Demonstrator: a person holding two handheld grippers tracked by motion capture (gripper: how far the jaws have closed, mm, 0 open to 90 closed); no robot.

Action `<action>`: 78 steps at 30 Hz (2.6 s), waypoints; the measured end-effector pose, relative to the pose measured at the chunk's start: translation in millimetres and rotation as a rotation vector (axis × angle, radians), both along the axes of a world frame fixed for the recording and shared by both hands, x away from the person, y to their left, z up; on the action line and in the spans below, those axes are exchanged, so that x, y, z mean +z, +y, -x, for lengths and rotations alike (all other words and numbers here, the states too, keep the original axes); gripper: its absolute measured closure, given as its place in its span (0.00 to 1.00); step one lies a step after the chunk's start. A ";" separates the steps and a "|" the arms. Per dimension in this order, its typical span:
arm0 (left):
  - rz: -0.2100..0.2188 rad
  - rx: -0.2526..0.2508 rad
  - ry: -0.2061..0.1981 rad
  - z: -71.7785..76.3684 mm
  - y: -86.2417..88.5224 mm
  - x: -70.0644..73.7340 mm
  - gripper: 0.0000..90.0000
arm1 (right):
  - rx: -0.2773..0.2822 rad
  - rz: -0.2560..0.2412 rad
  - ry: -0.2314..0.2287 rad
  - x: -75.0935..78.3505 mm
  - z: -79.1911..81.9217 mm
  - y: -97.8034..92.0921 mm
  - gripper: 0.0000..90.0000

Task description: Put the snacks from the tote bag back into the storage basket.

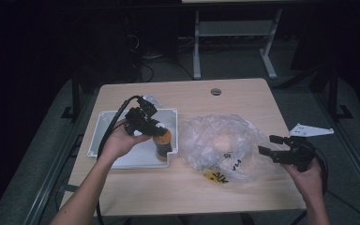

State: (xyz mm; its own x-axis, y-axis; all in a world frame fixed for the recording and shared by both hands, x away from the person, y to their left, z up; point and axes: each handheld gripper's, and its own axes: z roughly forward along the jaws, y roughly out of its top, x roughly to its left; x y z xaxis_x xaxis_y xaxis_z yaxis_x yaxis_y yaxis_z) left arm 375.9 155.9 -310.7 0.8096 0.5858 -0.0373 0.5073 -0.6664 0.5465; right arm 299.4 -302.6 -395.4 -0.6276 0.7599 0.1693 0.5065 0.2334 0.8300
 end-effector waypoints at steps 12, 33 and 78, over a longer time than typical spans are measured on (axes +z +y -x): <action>0.018 0.003 0.011 -0.1 2.6 -1.5 0.65 | 0.004 0.001 0.014 -2.1 -0.8 1.3 0.31; 0.043 -0.002 0.016 1.2 1.2 6.5 0.55 | 0.013 0.001 0.037 -7.1 -1.1 0.7 0.29; 0.136 0.022 -0.015 17.6 41.8 24.8 0.42 | -0.016 0.012 0.070 -18.0 0.9 -5.6 0.28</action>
